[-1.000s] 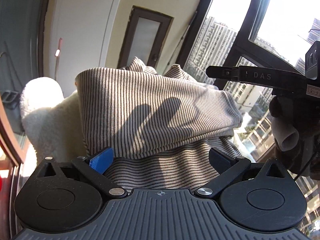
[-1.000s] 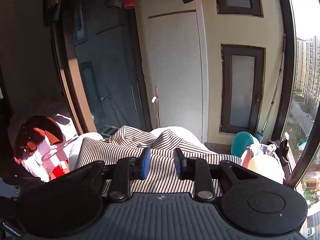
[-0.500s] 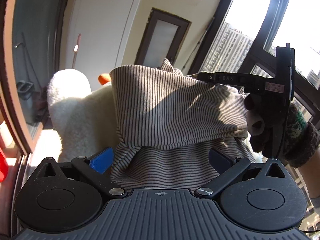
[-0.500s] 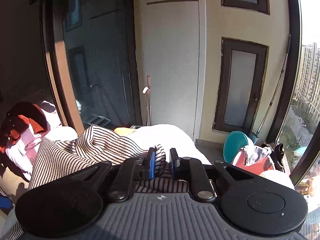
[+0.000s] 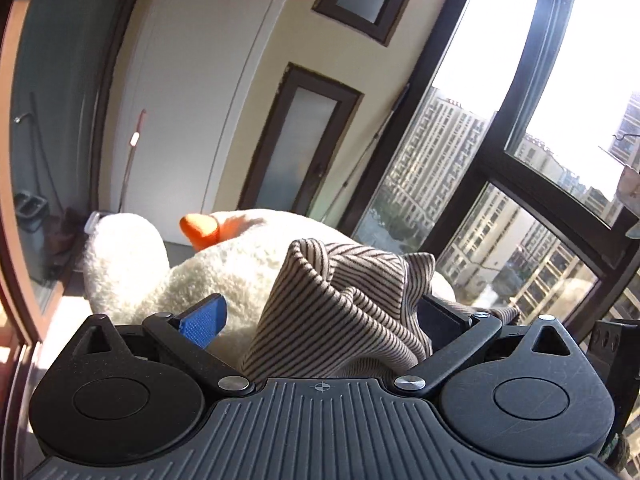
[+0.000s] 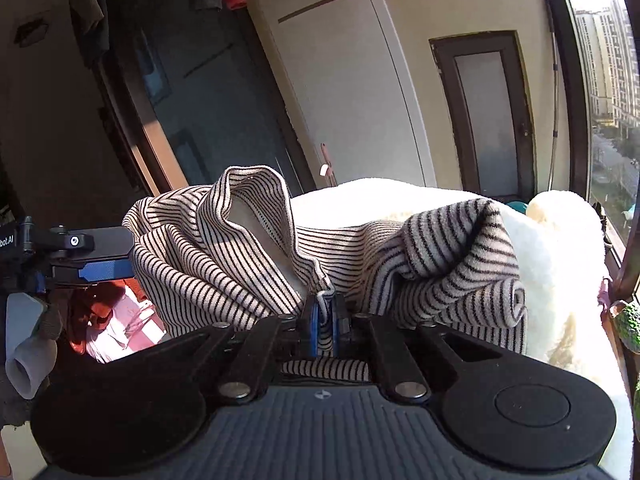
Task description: Fold clothes
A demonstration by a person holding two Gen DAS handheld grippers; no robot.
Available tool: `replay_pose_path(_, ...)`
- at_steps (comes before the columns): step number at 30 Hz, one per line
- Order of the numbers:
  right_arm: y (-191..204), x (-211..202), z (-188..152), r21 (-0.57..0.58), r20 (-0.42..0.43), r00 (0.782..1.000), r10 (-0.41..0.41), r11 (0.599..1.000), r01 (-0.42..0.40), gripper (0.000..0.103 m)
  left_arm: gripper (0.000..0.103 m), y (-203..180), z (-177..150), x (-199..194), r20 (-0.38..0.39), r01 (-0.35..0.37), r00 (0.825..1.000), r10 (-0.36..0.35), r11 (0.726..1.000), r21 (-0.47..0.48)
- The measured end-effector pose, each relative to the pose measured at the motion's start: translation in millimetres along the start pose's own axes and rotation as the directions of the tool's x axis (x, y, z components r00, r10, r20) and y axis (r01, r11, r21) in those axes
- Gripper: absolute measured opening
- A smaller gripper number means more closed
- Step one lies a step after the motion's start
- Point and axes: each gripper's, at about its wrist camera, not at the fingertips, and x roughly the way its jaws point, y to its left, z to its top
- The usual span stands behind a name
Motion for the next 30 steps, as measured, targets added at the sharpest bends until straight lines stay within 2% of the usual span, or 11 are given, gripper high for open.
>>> replay_pose_path(6,-2,-10,-12,0.016,0.002,1.0,-0.002,1.0,0.002,0.006,0.103,-25,3,25,0.057,-0.037,0.998,0.033,0.996,0.08)
replay_pose_path(8,-3,-14,-15,0.017,-0.001,1.0,-0.001,1.0,0.001,0.006,0.088,-31,-7,30,0.07,-0.115,0.992,0.106,0.983,0.145)
replay_pose_path(9,-4,-15,-17,0.017,-0.002,1.0,0.0,1.0,0.0,0.006,0.062,-33,-12,31,0.065,-0.135,0.99,0.126,0.977,0.167)
replay_pose_path(10,-5,-17,-19,0.017,-0.004,1.0,0.0,1.0,0.0,0.005,0.056,-31,-18,31,0.047,-0.125,0.992,0.118,0.978,0.167)
replay_pose_path(12,-6,-21,-21,0.014,-0.008,1.0,0.001,1.0,0.0,0.005,0.055,-24,-28,27,0.012,-0.087,0.996,0.086,0.986,0.145)
replay_pose_path(15,1,-33,-12,-0.025,0.017,1.0,-0.005,1.0,0.005,0.009,0.056,-19,-38,22,0.005,-0.1,0.995,0.101,0.985,0.141)
replay_pose_path(17,6,-45,1,-0.03,0.077,0.997,0.018,0.999,-0.016,0.016,0.06,-15,-42,19,0.001,-0.104,0.994,0.105,0.986,0.127)
replay_pose_path(21,11,-60,32,-0.013,0.196,0.977,0.089,0.996,-0.088,0.02,0.078,-6,-52,17,-0.02,-0.104,0.994,0.106,0.991,0.079)
replay_pose_path(25,24,-23,26,-0.046,0.111,0.991,0.07,0.997,-0.065,0.024,0.082,8,-54,7,-0.02,-0.132,0.991,0.132,0.991,0.017)
replay_pose_path(29,30,12,0,-0.071,-0.003,0.999,0.032,0.997,-0.032,0.024,0.075,9,-41,-22,0.046,-0.174,0.984,0.174,0.985,0.01)
replay_pose_path(30,28,15,-6,-0.07,-0.007,1.0,0.027,0.997,-0.028,0.024,0.069,4,-37,-30,0.07,-0.177,0.982,0.176,0.984,0.016)
